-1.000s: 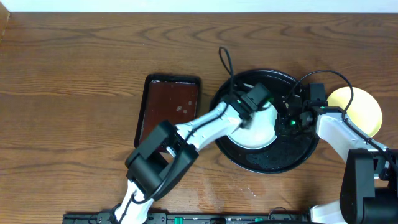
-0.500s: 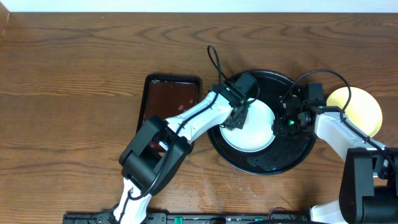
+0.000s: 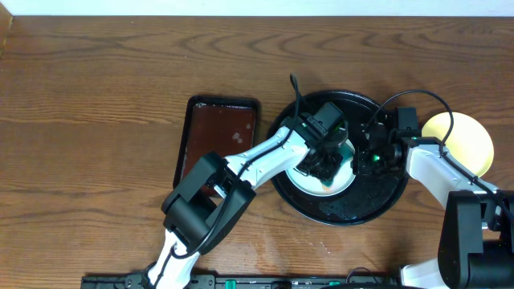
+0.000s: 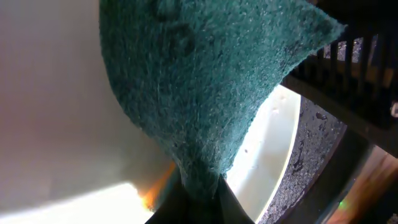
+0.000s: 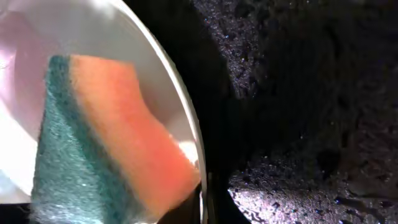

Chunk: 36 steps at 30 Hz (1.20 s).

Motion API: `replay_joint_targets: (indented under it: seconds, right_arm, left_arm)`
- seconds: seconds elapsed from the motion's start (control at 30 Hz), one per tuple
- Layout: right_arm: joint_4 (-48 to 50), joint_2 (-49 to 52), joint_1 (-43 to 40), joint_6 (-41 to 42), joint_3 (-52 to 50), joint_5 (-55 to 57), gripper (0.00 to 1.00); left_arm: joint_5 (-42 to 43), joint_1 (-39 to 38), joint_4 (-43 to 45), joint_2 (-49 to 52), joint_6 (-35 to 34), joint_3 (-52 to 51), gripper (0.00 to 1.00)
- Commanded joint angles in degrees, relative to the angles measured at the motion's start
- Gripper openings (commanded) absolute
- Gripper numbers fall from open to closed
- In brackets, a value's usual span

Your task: Clean dirty plates on tray and stack at the side

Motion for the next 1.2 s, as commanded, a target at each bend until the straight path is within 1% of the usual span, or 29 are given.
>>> replay_joint_targets:
  seconds: [0.0,0.1,0.2,0.33,0.53,0.7,0.87,0.97,1.0,1.03,1.07,1.17]
  right_arm:
    - [-1.4,1.88,0.87,-2.05,-1.46,2.97,0.01]
    - [-1.4,1.88,0.87,-2.05,-1.46,2.97,0.01]
    - [-1.38,1.88,0.87,-2.05,-1.46,2.97,0.01]
    - [-1.27,1.88,0.87,-2.05,-1.46,2.99,0.01]
    - [-1.36,1.88,0.87,-2.05,-1.46,2.97,0.01]
    - [-1.38,1.88,0.87,-2.05,-1.46,2.97,0.01]
    - [-1.33,1.88,0.87,-2.03,-1.46,2.97,0.02]
    - [-1.25,1.88,0.87,-2.05,-1.46,2.95,0.09]
    - [-1.09,1.88,0.87,-2.05,-1.46,2.95,0.1]
    - [-0.85,1.88,0.87,-2.03,-1.46,2.91,0.09]
    - [-0.55,1.88,0.87,-1.95,-1.46,2.62,0.01]
    - [-0.92,0.59,0.98,1.92,-0.74,2.58,0.01]
  left_arm:
    - [-0.68,1.75,-1.31,0.94,0.44,-0.76,0.08]
    - [-11.21,3.54,-5.97,0.09,-2.34,0.07,0.07]
    - [-21.44,4.98,-10.71,-1.36,-2.73,1.18,0.08]
    - [-29.99,5.57,-13.9,-3.67,-3.34,2.49,0.08]
    - [-30.23,5.6,-14.16,-9.9,-4.63,3.13,0.07]
    - [-30.21,7.08,-17.81,-17.46,-4.61,3.13,0.08]
    - [-33.51,13.86,-23.54,-21.44,-4.63,3.02,0.07]
    - [-33.55,19.5,-24.22,-21.0,-4.66,0.61,0.08]
    - [-33.33,21.22,-23.89,-20.61,-4.68,-0.66,0.07]
    - [-32.87,22.95,-23.17,-20.13,-4.87,-2.14,0.08]
    - [-31.69,24.52,-22.16,-19.61,-5.14,-3.8,0.08]
    - [-24.83,28.2,-18.45,-18.03,-5.11,-8.02,0.07]
